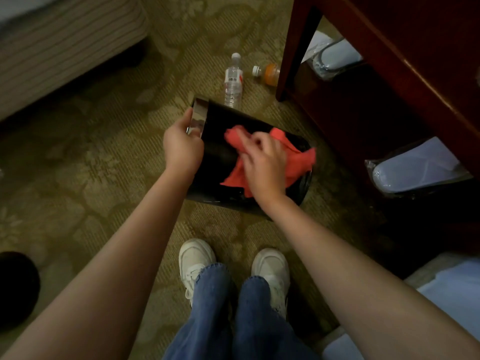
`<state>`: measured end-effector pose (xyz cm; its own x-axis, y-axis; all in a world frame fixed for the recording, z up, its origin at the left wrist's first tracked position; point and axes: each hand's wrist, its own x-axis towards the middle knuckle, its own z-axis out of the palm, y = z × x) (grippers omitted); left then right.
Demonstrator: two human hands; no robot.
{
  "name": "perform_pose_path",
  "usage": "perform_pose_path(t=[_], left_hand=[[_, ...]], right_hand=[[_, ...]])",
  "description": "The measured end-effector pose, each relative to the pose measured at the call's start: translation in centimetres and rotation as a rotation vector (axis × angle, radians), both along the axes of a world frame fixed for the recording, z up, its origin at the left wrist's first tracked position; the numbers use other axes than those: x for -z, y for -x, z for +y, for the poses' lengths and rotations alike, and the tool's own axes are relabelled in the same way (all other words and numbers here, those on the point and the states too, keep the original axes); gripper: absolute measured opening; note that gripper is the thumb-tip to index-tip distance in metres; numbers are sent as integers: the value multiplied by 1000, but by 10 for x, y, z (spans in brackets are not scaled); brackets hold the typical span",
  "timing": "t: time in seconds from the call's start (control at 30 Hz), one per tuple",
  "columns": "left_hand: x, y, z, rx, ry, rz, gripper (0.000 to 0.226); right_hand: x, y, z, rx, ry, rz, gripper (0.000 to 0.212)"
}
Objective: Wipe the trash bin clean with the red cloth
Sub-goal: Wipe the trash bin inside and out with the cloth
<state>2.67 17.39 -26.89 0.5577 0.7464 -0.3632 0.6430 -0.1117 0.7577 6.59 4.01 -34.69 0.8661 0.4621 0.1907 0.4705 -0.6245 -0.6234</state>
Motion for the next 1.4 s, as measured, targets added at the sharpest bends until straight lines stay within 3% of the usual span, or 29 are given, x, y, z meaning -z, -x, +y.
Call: perform_pose_path(t=[0.13,0.2,0.47,0.7,0.93,1.2,1.4], left_hand=[[-3,-2,-9,37,-2,-24,46],[-3,-5,-13,22,-12,-5,47],[2,-13,-19,38,-90,14,48],[4,-17,-19,51,-99,44,47],[7,-18,-14,36,-110,54,48],[-1,-16,-20,44,-94,25,47],[4,-23,-23,46,-135,53,47]], right_hand=[[16,-1,-34,287,75,106,37],[10,1,-25,332,107,137,37],[-23,21,21,-16,-36,-63,47],[21,15,-56,139,127,-120,41],[-6,10,-8,-83,-18,-206,35],[22,4,-71,57,97,-182,32],[-15,2,-8,-66,-58,-223,33]])
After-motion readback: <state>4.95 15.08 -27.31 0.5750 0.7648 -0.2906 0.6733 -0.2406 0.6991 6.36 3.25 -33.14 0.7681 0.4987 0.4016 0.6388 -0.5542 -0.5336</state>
